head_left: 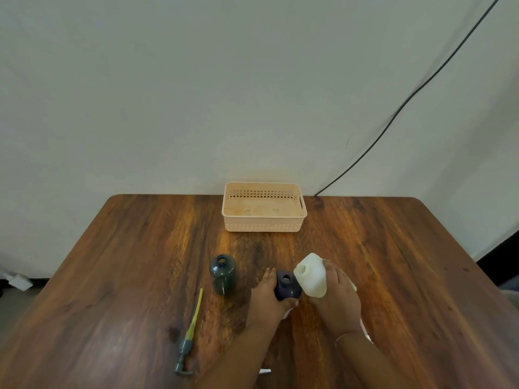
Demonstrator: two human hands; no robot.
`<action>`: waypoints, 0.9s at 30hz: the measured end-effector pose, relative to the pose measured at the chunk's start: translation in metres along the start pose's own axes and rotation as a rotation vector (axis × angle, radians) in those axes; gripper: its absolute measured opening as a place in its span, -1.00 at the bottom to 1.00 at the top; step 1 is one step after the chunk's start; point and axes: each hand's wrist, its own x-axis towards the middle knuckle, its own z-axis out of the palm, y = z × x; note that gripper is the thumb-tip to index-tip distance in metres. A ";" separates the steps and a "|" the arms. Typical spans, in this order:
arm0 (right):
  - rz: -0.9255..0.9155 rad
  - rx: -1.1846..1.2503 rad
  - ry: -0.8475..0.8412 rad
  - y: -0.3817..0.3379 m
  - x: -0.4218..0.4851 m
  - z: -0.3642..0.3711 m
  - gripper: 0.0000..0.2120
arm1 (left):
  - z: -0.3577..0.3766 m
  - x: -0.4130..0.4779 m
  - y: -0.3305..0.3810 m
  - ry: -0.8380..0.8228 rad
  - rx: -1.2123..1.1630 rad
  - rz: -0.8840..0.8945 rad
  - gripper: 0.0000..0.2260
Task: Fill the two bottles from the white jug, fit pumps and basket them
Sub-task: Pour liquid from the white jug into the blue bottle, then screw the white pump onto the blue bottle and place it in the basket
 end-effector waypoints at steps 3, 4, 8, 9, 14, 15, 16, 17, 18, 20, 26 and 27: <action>0.245 0.249 0.039 -0.001 -0.005 0.000 -0.30 | -0.003 -0.001 0.001 -0.004 -0.008 0.026 -0.20; 0.301 0.313 0.064 -0.001 -0.006 0.000 -0.30 | -0.003 -0.002 0.001 -0.010 -0.015 0.026 -0.20; 0.488 0.504 0.159 0.005 -0.010 -0.001 -0.29 | -0.004 -0.002 0.002 -0.025 -0.018 0.018 -0.19; 0.520 0.526 0.171 0.008 -0.010 0.000 -0.28 | -0.003 -0.002 0.003 -0.024 -0.019 0.013 -0.18; 0.623 0.567 0.178 0.016 -0.015 0.003 -0.26 | -0.003 -0.003 0.002 -0.025 -0.022 -0.001 -0.17; 0.631 0.568 0.176 0.017 -0.015 0.004 -0.26 | -0.003 -0.003 0.002 -0.025 -0.027 -0.001 -0.17; 0.639 0.569 0.176 0.019 -0.016 0.004 -0.26 | -0.003 -0.003 0.003 -0.024 -0.031 -0.002 -0.17; 0.638 0.573 0.180 0.021 -0.016 0.005 -0.27 | -0.003 -0.004 0.003 -0.022 -0.036 -0.004 -0.17; 0.635 0.577 0.176 0.022 -0.017 0.006 -0.27 | -0.003 -0.004 0.003 -0.020 -0.039 -0.007 -0.17; 0.634 0.611 0.166 0.024 -0.018 0.007 -0.27 | -0.003 -0.005 0.003 -0.016 -0.038 -0.011 -0.18; 0.585 0.664 0.136 0.024 -0.025 0.009 0.10 | -0.004 -0.006 0.004 -0.008 -0.032 -0.004 -0.19; 0.557 0.658 0.167 0.017 -0.028 0.007 0.17 | -0.004 -0.007 0.004 -0.009 -0.032 -0.007 -0.19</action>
